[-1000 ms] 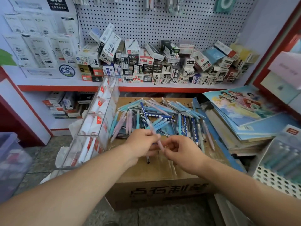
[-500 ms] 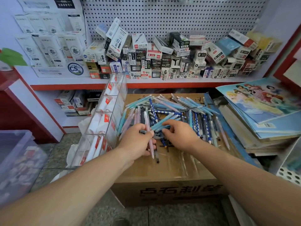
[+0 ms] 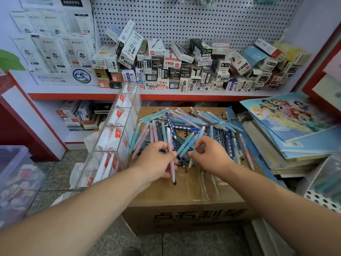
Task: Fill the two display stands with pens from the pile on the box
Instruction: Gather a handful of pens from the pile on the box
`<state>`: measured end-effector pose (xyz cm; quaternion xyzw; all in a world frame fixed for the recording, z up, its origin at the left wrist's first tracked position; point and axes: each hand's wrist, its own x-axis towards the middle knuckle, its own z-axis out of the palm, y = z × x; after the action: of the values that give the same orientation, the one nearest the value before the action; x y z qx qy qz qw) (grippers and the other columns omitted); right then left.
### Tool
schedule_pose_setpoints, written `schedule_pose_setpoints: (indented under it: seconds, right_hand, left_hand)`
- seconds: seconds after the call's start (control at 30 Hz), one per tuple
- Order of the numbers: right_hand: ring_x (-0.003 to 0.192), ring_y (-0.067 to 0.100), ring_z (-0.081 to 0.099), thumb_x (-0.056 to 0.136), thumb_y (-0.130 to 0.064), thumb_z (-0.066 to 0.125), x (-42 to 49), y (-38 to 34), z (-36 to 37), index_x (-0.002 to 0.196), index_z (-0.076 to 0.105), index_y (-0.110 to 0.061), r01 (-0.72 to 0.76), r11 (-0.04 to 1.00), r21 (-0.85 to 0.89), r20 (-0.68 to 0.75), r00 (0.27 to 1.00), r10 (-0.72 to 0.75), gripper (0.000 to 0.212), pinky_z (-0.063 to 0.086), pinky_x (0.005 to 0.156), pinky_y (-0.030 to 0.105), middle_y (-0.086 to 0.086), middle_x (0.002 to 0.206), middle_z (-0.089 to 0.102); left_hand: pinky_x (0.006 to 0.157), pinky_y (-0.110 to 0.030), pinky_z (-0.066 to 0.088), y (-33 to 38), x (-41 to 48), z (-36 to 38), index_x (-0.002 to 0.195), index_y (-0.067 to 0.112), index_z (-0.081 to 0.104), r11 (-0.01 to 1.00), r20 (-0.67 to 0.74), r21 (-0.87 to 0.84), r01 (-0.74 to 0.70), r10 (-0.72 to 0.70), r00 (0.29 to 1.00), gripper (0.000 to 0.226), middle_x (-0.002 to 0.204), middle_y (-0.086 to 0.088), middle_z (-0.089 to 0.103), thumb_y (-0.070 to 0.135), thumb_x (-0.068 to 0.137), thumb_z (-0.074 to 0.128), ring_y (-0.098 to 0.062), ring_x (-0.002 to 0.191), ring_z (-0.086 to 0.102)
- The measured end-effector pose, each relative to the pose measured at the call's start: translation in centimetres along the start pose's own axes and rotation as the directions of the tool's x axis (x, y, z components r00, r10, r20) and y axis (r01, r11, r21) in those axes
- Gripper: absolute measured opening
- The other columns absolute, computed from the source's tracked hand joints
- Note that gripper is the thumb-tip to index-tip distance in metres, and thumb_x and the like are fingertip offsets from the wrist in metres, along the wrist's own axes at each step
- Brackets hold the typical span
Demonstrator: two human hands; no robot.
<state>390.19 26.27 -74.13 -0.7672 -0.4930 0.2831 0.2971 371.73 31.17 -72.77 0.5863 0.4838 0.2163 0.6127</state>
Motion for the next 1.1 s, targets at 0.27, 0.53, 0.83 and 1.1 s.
schedule_pose_setpoints:
  seconds: [0.27, 0.53, 0.83, 1.1]
  right_hand:
    - [0.065, 0.018, 0.068, 0.082, -0.015, 0.085, -4.0, -2.1, -0.8, 0.103, 0.062, -0.010, -0.005, 0.962, 0.274, 0.192, 0.980, -0.049, 0.032, 0.061, 0.068, 0.036, 0.015, 0.084, 0.075]
    - [0.064, 0.022, 0.068, 0.085, -0.030, 0.082, -4.2, -2.1, -0.3, 0.091, 0.069, -0.019, 0.118, 0.979, 0.166, 0.197, 0.969, -0.150, 0.018, 0.062, 0.064, 0.039, 0.011, 0.076, 0.073]
    - [0.088, 0.014, 0.062, 0.097, -0.019, 0.066, 1.4, 0.7, 0.5, 0.119, 0.067, -0.027, 0.201, 0.918, -0.340, 0.058, 0.979, -0.193, 0.023, 0.052, 0.072, 0.027, -0.005, 0.107, 0.059]
    - [0.078, 0.013, 0.064, 0.102, -0.032, 0.060, 2.1, 0.3, 1.1, 0.116, 0.065, -0.032, 0.246, 0.913, -0.325, 0.105, 0.969, -0.224, 0.016, 0.059, 0.074, 0.039, -0.007, 0.099, 0.067]
  left_hand:
    - [0.076, -0.041, 0.065, 0.5, -0.2, 0.5, 0.122, 0.016, 0.064, 0.987, 0.092, -0.159, 0.040, -0.025, 0.995, 0.026, 0.105, -0.012, 0.077, 0.008, 0.097, 0.068, -0.025, 0.091, 0.077]
    - [0.079, -0.038, 0.062, 0.4, -0.5, 0.1, 0.107, 0.018, 0.068, 0.974, 0.077, -0.220, 0.051, -0.035, 0.996, 0.022, 0.098, -0.007, 0.080, 0.004, 0.091, 0.073, -0.023, 0.090, 0.076]
    - [0.078, -0.036, 0.062, -0.5, -0.5, -1.2, 0.105, 0.010, 0.074, 0.984, -0.028, -0.141, 0.106, -0.111, 0.993, 0.017, 0.103, -0.013, 0.078, 0.003, 0.090, 0.074, -0.023, 0.092, 0.075]
    - [0.088, -0.044, 0.062, -0.3, -0.7, -1.3, 0.099, 0.016, 0.073, 0.992, -0.009, -0.092, 0.082, -0.083, 0.996, 0.015, 0.099, -0.009, 0.079, 0.004, 0.089, 0.075, -0.024, 0.097, 0.076]
